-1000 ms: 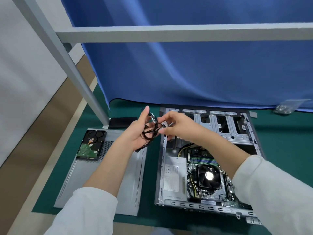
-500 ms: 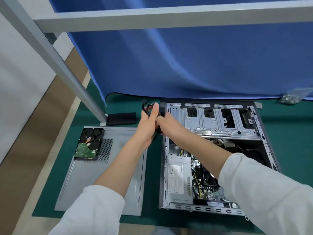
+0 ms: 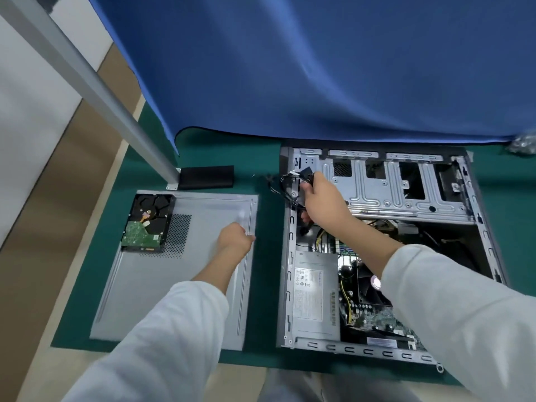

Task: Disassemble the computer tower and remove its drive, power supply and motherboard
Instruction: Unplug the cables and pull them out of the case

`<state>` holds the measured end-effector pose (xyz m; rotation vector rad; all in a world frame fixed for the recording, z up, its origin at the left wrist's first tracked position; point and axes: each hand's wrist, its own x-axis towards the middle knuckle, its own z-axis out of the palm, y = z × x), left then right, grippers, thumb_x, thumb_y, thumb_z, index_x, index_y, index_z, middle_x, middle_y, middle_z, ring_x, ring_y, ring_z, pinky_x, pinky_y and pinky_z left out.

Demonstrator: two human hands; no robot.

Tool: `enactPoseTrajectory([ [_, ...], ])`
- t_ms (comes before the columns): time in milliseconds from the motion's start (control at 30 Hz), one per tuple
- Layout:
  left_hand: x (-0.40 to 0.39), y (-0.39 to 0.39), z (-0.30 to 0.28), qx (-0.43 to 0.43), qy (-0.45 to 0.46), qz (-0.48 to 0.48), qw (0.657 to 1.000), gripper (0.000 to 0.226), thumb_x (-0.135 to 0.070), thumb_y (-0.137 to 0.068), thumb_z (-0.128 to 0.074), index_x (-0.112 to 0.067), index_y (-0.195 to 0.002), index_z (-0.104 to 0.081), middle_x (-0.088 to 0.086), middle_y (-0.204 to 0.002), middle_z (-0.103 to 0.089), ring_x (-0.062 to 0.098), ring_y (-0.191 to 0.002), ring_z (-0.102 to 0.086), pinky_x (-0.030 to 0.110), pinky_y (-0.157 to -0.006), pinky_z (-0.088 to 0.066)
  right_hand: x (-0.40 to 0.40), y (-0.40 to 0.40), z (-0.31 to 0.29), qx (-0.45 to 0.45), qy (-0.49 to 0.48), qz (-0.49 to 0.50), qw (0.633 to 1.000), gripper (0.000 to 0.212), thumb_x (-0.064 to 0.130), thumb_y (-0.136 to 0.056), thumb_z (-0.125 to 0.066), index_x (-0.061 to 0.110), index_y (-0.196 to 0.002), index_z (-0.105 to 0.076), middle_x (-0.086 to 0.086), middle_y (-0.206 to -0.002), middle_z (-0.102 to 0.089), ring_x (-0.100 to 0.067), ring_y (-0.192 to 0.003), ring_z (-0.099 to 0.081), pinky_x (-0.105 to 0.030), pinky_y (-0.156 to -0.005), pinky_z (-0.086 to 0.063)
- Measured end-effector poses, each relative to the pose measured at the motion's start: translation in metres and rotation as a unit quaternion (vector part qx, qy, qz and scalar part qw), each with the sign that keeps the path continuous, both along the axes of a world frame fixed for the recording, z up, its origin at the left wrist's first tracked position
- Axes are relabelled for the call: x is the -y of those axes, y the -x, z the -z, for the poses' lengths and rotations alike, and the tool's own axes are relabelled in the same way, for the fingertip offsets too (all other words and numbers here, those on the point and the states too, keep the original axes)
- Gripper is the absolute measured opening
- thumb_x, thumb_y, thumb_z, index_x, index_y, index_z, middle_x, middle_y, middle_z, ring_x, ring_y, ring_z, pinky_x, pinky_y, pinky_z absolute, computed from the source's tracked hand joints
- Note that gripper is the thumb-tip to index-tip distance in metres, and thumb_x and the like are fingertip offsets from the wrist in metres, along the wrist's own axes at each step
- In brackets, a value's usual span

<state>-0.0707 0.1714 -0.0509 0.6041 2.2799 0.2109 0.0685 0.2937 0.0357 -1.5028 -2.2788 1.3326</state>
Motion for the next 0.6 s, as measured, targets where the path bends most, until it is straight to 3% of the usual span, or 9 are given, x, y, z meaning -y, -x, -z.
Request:
enactPoseTrajectory([
  [33,-0.003,-0.003,0.004,-0.010,0.008,0.000,1.000,0.029,-0.029,-0.088,-0.063,-0.005,-0.074,-0.057,0.018,-0.094,-0.066,0.032,-0.097,-0.062,0.028,-0.069,-0.041,0.000,-0.001,0.003,-0.010,-0.004,0.004,1.000,0.015,0.018,-0.102,-0.032,0.006,-0.101,-0.042,-0.008,-0.091,-0.062,-0.015,-0.049,-0.057,-0.034,-0.050,-0.051],
  [167,-0.006,-0.012,0.014,-0.045,0.017,-0.024,0.999,0.021,-0.022,-0.084,-0.069,-0.002,-0.087,-0.061,0.017,-0.100,-0.067,0.032,-0.094,-0.063,0.030,-0.070,-0.044,0.001,-0.004,0.010,-0.058,0.019,0.031,0.998,0.022,0.023,-0.103,-0.031,0.005,-0.104,-0.044,-0.006,-0.090,-0.060,-0.012,-0.046,-0.058,-0.040,-0.056,-0.054],
  [433,-0.008,-0.008,0.021,-0.046,0.002,-0.124,0.991,0.037,-0.022,-0.075,-0.079,-0.009,-0.069,-0.046,0.014,-0.098,-0.066,0.032,-0.090,-0.064,0.030,-0.063,-0.042,0.005,-0.007,0.016,-0.095,-0.004,0.054,0.994,0.019,0.028,-0.103,-0.032,0.014,-0.095,-0.043,-0.009,-0.086,-0.062,-0.010,-0.042,-0.060,-0.043,-0.050,-0.053],
  [600,-0.007,-0.006,0.023,-0.026,-0.008,-0.164,0.986,0.030,-0.022,-0.072,-0.082,-0.004,-0.083,-0.060,0.014,-0.093,-0.068,0.030,-0.085,-0.065,0.029,-0.063,-0.046,0.007,-0.006,0.018,-0.108,0.006,0.075,0.991,0.022,0.030,-0.102,-0.032,0.011,-0.097,-0.043,-0.009,-0.081,-0.060,-0.010,-0.043,-0.062,-0.049,-0.046,-0.052],
])
